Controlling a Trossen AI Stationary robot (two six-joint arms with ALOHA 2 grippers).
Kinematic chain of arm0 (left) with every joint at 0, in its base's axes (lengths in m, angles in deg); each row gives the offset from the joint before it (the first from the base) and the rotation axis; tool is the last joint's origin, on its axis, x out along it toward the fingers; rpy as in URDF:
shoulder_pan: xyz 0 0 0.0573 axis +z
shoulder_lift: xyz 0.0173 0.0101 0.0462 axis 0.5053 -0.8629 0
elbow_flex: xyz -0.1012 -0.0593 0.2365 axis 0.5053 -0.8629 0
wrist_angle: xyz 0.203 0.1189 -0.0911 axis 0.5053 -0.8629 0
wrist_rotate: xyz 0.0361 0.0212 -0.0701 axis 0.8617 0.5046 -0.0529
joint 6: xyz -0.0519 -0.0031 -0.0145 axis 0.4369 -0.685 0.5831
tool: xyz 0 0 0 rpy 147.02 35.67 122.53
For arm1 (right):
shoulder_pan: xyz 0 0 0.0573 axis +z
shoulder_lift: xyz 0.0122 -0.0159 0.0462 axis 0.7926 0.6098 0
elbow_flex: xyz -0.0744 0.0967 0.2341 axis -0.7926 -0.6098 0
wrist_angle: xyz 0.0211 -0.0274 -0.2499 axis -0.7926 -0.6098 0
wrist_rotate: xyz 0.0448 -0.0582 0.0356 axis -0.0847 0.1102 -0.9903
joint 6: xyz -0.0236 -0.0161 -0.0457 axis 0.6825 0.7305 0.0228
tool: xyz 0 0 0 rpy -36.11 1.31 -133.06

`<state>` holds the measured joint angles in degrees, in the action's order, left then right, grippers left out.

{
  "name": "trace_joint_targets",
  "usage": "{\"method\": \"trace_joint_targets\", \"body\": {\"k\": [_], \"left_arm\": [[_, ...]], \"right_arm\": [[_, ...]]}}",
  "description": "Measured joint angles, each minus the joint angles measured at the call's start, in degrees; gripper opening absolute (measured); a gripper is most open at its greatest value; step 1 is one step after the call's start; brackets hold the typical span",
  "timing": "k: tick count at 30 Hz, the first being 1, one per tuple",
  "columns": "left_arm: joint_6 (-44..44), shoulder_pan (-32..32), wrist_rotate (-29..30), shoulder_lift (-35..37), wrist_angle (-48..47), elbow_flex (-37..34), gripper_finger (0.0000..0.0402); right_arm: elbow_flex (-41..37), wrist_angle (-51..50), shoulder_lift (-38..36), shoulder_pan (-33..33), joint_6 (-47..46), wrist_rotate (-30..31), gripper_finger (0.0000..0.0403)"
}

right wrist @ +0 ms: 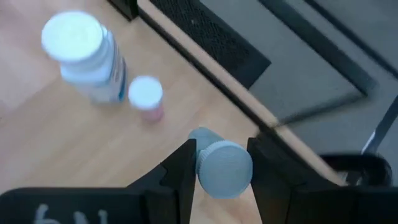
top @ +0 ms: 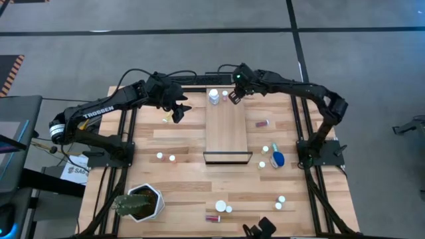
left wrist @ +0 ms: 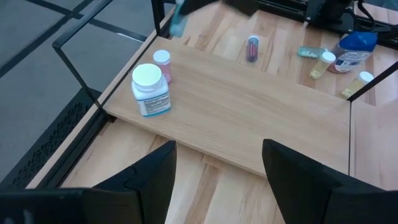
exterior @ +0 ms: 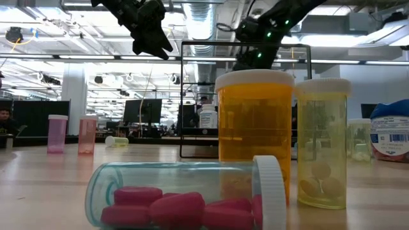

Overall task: Pick and place medicine bottles onto shelf by color
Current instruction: Put the blue pill bottle on the shelf

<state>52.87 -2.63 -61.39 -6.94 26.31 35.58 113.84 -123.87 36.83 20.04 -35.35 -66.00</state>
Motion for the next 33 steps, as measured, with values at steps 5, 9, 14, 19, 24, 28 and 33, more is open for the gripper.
{"method": "trace_joint_targets", "body": {"k": [5,9,14,19,24,28,33], "left_arm": [[0.2,0.0,0.0,0.0,0.0,0.0,0.0224],[0.2,0.0,0.1,0.0,-0.2,0.0,0.0224],[0.1,0.0,0.3,0.0,-0.4,0.0,0.0224],[0.1,0.0,0.3,0.0,-1.0,0.0,0.0224],[-0.1,0.0,0.3,0.0,-1.7,0.0,0.0224],[-0.2,0.0,0.3,0.0,-1.9,0.0,0.0224],[-0.2,0.0,0.3,0.0,-1.9,0.0,0.0224]], "right_arm": [[3.7,-5.6,5.6,-0.2,1.6,-0.7,0.0150],[8.0,-9.0,9.6,-0.4,1.9,-0.7,0.0150],[13.0,-10.4,13.7,-0.2,3.5,-0.8,0.0150],[16.0,-10.6,16.6,-0.3,4.8,-1.1,0.0150],[17.5,-10.7,18.2,-0.3,6.2,-1.1,0.0150],[17.6,-10.8,18.2,-0.3,7.3,-1.2,0.0151],[17.6,-10.9,18.2,-0.3,7.7,-1.2,0.0166]]}}
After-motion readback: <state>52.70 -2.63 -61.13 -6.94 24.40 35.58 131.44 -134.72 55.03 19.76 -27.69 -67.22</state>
